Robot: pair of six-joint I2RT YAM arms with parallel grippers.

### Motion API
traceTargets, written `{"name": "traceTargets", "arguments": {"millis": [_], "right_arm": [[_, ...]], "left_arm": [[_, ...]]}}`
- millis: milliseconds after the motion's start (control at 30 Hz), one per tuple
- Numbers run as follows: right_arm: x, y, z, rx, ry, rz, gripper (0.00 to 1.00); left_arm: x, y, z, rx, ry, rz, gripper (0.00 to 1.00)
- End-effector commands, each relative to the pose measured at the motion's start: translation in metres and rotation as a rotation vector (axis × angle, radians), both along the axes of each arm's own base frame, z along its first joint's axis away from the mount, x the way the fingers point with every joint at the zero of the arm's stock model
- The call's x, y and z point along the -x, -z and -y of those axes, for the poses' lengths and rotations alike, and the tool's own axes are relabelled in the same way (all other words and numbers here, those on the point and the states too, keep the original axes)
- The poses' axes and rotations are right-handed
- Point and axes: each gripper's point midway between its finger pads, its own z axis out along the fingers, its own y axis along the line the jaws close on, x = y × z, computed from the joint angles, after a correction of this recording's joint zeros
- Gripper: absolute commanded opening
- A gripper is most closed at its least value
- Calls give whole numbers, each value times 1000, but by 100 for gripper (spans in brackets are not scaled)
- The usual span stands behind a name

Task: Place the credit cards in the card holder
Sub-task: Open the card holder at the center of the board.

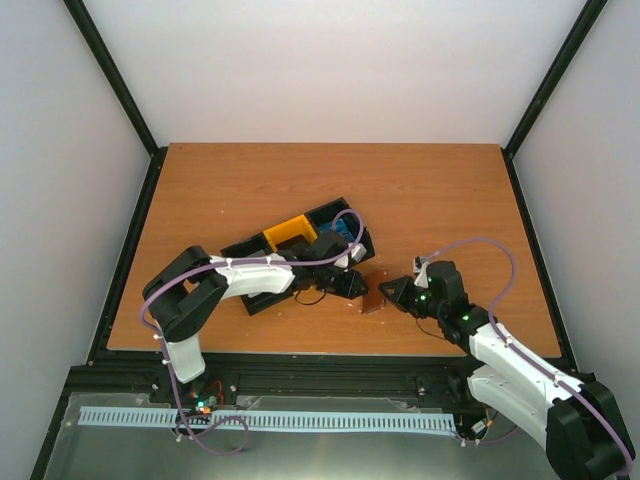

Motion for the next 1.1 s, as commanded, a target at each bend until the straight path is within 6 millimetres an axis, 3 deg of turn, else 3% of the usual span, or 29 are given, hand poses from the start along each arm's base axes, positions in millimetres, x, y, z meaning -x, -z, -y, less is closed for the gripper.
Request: {"name": "traceTargets", "arguments": {"millis": [0,100,267,500,767,933,1067], "right_arm": [[-13,-38,-5,5,-17,122,3],[-12,-35,-3,25,-19,115,3],[-13,-32,-5,29,-27,106,3],[-12,-31,-12,18,-70,105,3],[-10,-68,-28,-89,-150,187,3],[-12,-89,-34,-133,-172,216,3],[-10,-101,-40,-170,-200,233,3]], "left_arm": [[-8,42,-47,-252,-132,-15,21],[-5,39,-46,-235,-116,-15,23],[1,11,-32,-112,-65,4,35],[-4,-13,-23,-39,-74,31,39],[1,-39,-50,73,-155,-15,47],[12,-74,-56,212,-118,-6,53],[13,-88,-62,280,-127,-7,54]]}}
